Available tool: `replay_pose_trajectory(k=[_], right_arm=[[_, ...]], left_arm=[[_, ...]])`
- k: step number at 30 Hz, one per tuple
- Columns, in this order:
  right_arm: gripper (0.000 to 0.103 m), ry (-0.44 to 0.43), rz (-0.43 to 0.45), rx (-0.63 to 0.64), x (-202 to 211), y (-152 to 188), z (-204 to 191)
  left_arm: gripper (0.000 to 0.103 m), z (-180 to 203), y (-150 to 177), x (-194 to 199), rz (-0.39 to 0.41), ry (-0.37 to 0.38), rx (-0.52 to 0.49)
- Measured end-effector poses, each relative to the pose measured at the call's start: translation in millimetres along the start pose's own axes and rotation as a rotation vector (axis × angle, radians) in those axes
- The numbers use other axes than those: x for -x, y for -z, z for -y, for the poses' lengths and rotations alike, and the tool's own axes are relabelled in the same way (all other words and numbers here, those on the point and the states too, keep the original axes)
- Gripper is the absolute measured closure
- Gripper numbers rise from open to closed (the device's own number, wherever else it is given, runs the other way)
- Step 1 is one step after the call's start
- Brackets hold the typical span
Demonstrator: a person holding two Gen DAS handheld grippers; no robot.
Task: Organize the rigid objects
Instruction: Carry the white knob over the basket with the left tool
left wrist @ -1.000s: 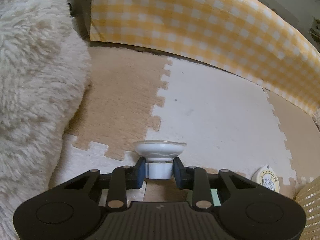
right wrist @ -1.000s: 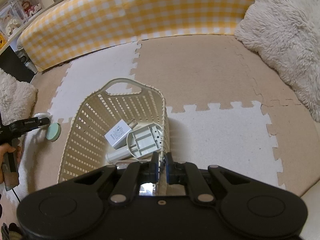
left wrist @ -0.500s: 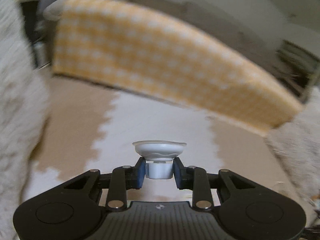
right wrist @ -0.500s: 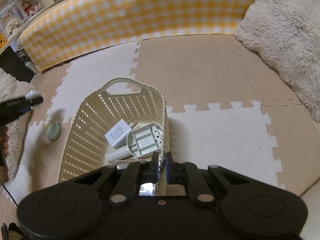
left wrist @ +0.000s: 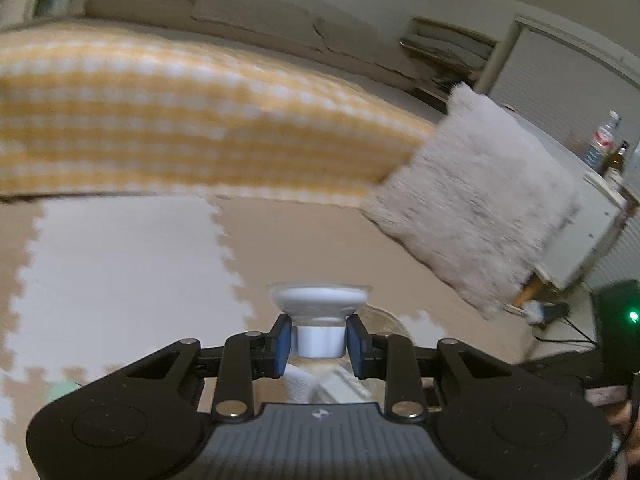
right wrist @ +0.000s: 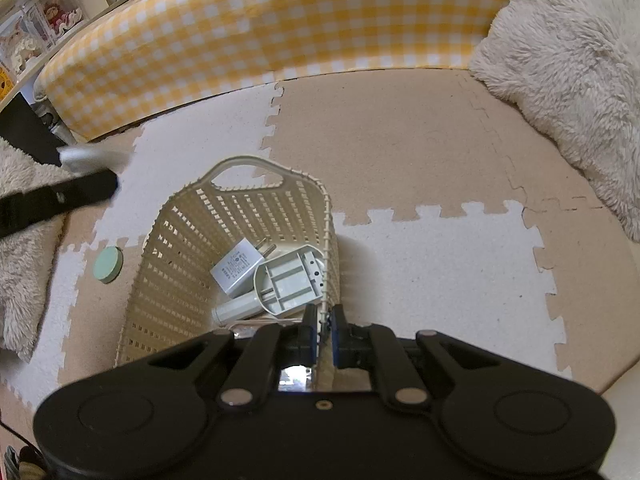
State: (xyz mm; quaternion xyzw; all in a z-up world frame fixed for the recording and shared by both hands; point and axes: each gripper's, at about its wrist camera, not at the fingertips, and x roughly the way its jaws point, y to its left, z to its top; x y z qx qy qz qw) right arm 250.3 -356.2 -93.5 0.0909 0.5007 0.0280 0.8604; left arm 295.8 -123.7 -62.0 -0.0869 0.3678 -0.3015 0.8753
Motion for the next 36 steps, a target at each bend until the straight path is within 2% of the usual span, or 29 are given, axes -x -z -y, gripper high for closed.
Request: replay_pose_trajectory(k=[5,10,13,21,24,26,32,36], right_arm=[[0.096,0.002,-0.001,0.005,-0.2,-0.3,-0.7],[0.096,-0.004,0.0,0.002,0.4,-0.1,0.5],[0.096,-0.008,0.0,0.0,0.0,-0.2,1.4],[0.096,-0.013,-0.002,0.001,-0.5,-0.6,1.9],[0.096,-0.018,-0.003,-0.004,-0.5,-0.9,3.1],[0.095,-0.024,-0.002,-0.006,-0.1,-1.1,3.4],[0.095,-0.026,-0.002,-0.007,1.0,-1.7,3.8],[0.095,-0.027,-0.002,-0.008,0.7,-1.2,4.5]], left_arm=[[0.072,13.2,11.6,-22.2,-0.057,0.056,0.058],[0.072,30.7,14.5,-44.9,-0.089,0.048,0.082],[0.072,37.8,15.1,-61.5,-0.139,0.014,0.101],[0.072,33.5,14.8,-92.5,-0.172,-0.034,0.146],[0.072,29.8,14.3,-102.1,-0.217,-0.081,0.138],[0.072,29.8,13.5,-105.8,-0.231,-0.086,0.134],[0.071,36.4,16.1,-115.8,-0.239,-0.121,0.083],[0.061,36.3,15.8,-116.9,-0.248,-0.106,0.101]])
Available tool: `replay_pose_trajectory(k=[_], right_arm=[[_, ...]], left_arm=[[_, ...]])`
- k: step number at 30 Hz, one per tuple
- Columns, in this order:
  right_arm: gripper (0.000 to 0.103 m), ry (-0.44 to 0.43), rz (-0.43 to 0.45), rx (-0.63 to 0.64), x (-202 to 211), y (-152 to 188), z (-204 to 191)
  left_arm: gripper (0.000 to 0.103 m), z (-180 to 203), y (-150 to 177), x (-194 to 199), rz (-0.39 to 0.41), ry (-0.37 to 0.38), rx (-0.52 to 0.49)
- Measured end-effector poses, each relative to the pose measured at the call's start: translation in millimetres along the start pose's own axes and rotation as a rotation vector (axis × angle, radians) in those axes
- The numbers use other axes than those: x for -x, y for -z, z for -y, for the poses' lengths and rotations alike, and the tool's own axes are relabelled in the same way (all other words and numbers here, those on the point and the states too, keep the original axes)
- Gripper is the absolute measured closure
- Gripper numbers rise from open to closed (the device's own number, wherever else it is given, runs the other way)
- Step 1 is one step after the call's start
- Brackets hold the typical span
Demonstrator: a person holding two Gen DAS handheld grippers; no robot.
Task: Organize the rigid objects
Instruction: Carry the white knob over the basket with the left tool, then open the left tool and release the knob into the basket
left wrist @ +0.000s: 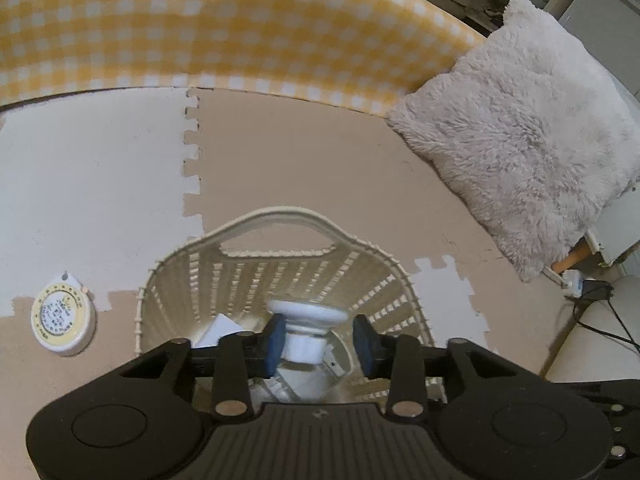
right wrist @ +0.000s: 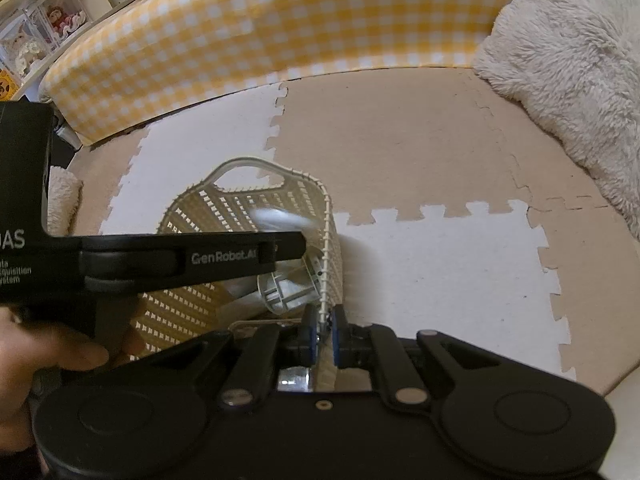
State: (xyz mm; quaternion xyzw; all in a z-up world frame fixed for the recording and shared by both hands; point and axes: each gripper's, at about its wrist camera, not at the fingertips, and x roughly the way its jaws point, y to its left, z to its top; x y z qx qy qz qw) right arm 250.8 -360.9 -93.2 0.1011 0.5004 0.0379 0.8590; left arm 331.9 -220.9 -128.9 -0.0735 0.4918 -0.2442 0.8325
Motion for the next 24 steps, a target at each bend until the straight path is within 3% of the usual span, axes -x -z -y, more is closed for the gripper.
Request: replay_pose_trajectory(k=[24], right_arm=[[0.095,-0.015,0.006,-0.037,-1.4,1.4,5.6]], left_arm=[[0.047,11.5,2.9,57.9,0.017,-0.003,-0.041]])
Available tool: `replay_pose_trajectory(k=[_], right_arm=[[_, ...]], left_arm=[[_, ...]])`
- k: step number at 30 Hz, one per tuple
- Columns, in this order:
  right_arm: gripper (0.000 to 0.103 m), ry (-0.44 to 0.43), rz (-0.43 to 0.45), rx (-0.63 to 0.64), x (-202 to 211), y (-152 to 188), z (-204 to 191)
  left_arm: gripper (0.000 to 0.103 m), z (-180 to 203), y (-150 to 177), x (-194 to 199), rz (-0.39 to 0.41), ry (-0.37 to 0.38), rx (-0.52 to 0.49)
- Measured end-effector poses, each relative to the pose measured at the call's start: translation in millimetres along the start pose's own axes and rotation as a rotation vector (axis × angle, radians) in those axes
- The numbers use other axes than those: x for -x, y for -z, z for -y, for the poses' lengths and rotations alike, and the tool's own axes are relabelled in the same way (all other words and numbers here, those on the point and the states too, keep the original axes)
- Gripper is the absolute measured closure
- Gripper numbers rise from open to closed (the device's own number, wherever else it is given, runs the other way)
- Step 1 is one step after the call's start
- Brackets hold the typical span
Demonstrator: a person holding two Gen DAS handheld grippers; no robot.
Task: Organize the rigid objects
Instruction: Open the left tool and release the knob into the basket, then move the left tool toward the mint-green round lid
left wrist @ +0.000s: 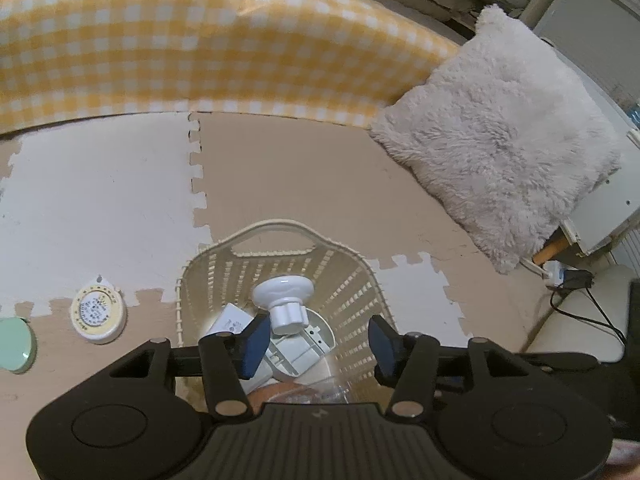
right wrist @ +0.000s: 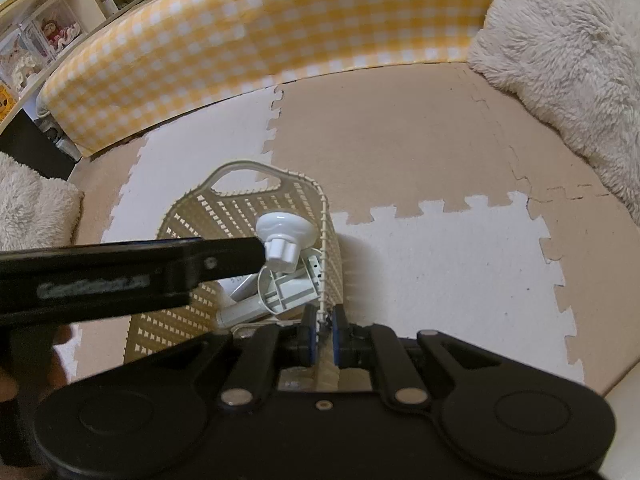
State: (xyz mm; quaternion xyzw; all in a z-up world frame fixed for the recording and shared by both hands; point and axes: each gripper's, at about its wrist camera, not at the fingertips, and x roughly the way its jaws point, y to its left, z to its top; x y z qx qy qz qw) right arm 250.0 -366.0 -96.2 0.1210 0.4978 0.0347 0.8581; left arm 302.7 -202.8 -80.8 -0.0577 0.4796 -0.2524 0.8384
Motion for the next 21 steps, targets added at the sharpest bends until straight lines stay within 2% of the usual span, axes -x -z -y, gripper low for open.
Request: replay_pose_trajectory(k=[8,16,21], right_arm=[[0.095,0.0,0.0,0.0,0.1,0.0,-0.8],[0.095,0.002,0.0,0.008,0.4,0.3,0.5],[0.095,0.007,0.0,0.012,0.4,0.1,-0.8]], left_arm=[[0.037,4.0,8.4,29.4,0.014,0.008,-0.042],[0.015,-5.5,15.1,58.1,0.038,0.015,-0.043],[0.012,-21.8,17.7,75.9,0.056,-0.001,-0.023]])
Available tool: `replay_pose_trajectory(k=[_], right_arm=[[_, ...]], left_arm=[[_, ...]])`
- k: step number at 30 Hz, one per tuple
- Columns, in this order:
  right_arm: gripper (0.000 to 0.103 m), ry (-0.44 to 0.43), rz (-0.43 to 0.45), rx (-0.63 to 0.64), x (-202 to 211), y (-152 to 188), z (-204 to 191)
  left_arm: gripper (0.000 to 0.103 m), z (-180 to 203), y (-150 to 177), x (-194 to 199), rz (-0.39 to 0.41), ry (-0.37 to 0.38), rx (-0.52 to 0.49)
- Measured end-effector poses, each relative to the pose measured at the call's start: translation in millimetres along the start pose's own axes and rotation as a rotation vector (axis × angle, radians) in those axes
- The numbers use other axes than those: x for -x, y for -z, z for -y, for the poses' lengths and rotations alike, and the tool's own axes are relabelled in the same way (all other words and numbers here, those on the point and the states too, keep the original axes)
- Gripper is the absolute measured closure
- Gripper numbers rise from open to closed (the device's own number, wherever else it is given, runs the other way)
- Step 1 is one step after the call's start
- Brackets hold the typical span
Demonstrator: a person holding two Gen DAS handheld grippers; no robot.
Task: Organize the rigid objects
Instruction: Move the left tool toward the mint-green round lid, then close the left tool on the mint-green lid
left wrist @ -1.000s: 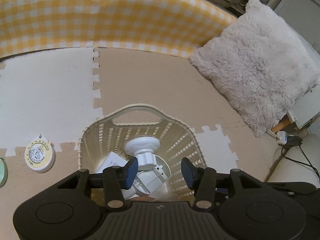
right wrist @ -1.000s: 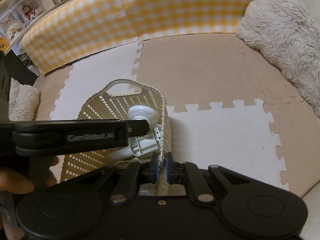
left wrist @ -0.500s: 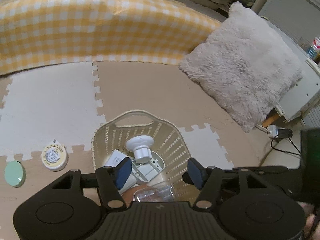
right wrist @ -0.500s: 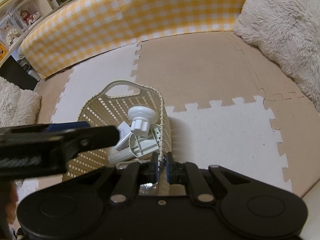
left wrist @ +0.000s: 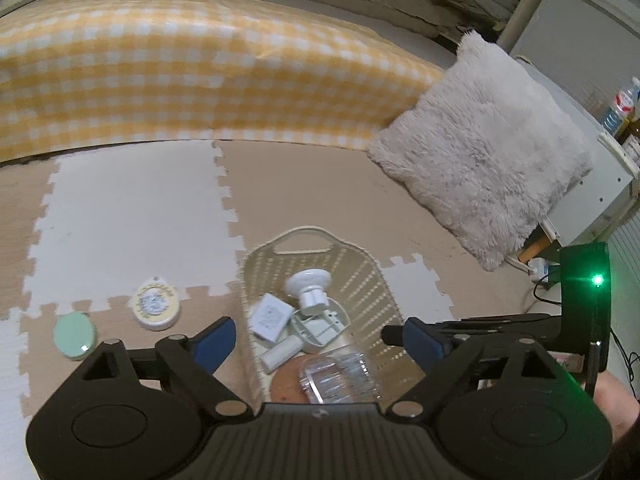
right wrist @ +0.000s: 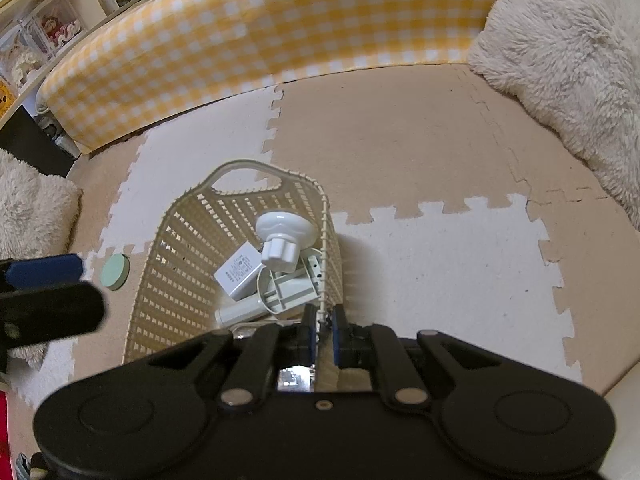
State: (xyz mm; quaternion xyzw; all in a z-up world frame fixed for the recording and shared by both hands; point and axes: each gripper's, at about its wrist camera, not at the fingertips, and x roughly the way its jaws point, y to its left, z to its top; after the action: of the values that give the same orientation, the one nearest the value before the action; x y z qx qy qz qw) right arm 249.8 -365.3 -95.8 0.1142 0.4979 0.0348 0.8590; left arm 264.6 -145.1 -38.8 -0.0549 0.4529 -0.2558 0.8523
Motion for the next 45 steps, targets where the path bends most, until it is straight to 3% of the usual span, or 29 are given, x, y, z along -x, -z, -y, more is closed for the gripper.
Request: replay_pose_trajectory(k=[6,11,21,26,30,45], right_arm=[[0.095,0.002,0.002,0.009,-0.2,0.4,-1.3],[0.096,0.024,0.002,0.037,-0.3,-0.3,-6.3],[0.094,0.036,0.008,0.038,0.4,1.0,-7.2],[0.094,0.041,0.012,0.042,0.4,1.2,-7.7],[0.094,0.037,0.002,0.032,-0.4,1.3,-7.0],[0.095,0.042,-0.013,0.027,-1.8,1.0,-7.6]], left_arm=[[0.001,-18.6,5.7,17.6,0.023,-0.034,-0.012],[0.0,-41.9,11.1,21.5,0.053,-0.07,-0.004],[0.0,-102.7,12.6,13.9,0.143,-0.251,0.009],[0.0,-136.8,16.3,-0.5,0.138,-0.312,0.035],[0.0,-152.6,22.0,-17.5,0.124,-0.3,0.057],[0.002,-187.6,39.2,-62.4,0.09,-0.409,-0.022]])
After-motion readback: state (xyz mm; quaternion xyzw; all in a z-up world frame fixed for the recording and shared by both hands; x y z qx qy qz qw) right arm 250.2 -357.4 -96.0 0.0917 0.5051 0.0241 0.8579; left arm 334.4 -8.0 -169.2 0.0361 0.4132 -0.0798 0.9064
